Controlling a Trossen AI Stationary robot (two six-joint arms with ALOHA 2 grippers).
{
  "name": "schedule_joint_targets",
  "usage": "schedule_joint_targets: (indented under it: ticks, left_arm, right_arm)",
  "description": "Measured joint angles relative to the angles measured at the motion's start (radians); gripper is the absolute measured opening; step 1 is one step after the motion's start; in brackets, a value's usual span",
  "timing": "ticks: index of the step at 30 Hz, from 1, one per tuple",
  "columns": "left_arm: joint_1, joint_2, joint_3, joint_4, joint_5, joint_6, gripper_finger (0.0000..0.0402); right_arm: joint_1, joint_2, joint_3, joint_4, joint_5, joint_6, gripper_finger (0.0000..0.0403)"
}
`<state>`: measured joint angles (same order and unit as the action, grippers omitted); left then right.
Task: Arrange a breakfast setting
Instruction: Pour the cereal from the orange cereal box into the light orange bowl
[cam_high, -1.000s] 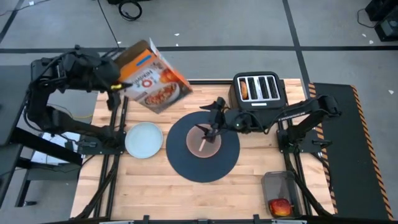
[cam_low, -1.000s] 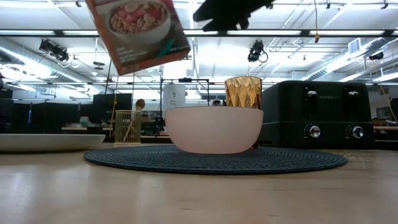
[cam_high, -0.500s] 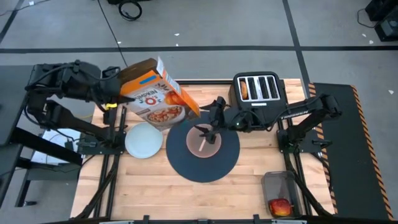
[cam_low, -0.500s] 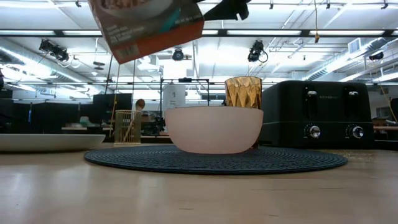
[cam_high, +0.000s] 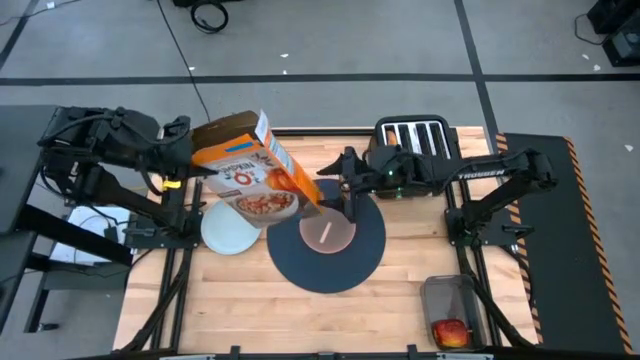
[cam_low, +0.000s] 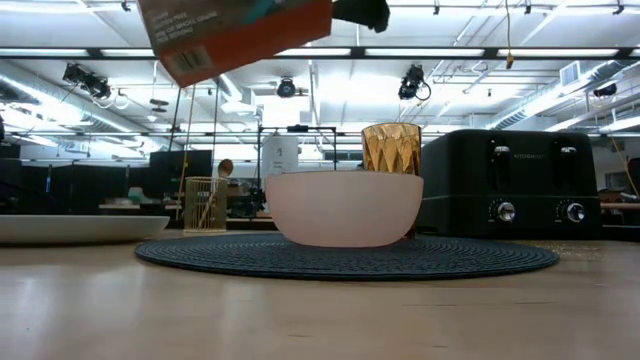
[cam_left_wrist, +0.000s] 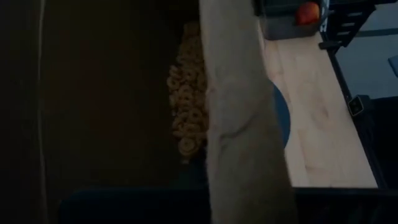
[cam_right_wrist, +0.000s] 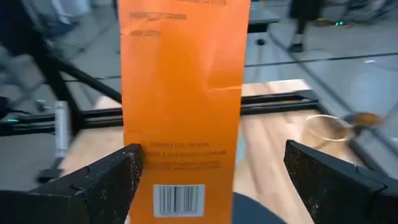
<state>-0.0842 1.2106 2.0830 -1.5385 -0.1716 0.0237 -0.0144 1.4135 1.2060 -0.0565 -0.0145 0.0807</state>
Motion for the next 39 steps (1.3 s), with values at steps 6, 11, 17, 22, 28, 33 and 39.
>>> schedule_joint_targets:
  ticks: [6, 11, 17, 22, 28, 33, 39]
  left_arm:
    - [-0.022, 0.013, 0.000, 0.028, -0.036, -0.005, 0.0001]
    - [-0.022, 0.032, 0.000, 0.029, -0.036, -0.002, 0.0001]
    - [-0.022, 0.045, 0.000, 0.051, -0.056, 0.006, 0.0001]
    - [-0.022, 0.056, -0.002, 0.067, -0.058, 0.015, 0.0002]
    - [-0.022, 0.068, -0.002, 0.081, -0.107, 0.019, 0.0002]
    - [-0.022, 0.068, -0.002, 0.095, -0.129, 0.028, 0.0002]
    - [-0.022, 0.064, 0.002, 0.117, -0.129, 0.003, 0.0030]
  right_arm:
    - [-0.029, 0.046, 0.000, 0.049, -0.172, 0.082, 0.0394]
    - [-0.028, 0.048, 0.000, 0.097, -0.164, 0.094, 0.0392]
    - [-0.025, 0.056, 0.000, 0.117, -0.168, 0.118, 0.0375]
    - [-0.021, 0.084, 0.000, 0.125, -0.170, 0.124, 0.0359]
    - [-0.019, 0.089, 0.000, 0.129, -0.174, 0.111, 0.0324]
    - [-0.015, 0.089, 0.000, 0.146, -0.166, 0.106, 0.0272]
    - [-0.014, 0.090, 0.000, 0.150, -0.159, 0.100, 0.0250]
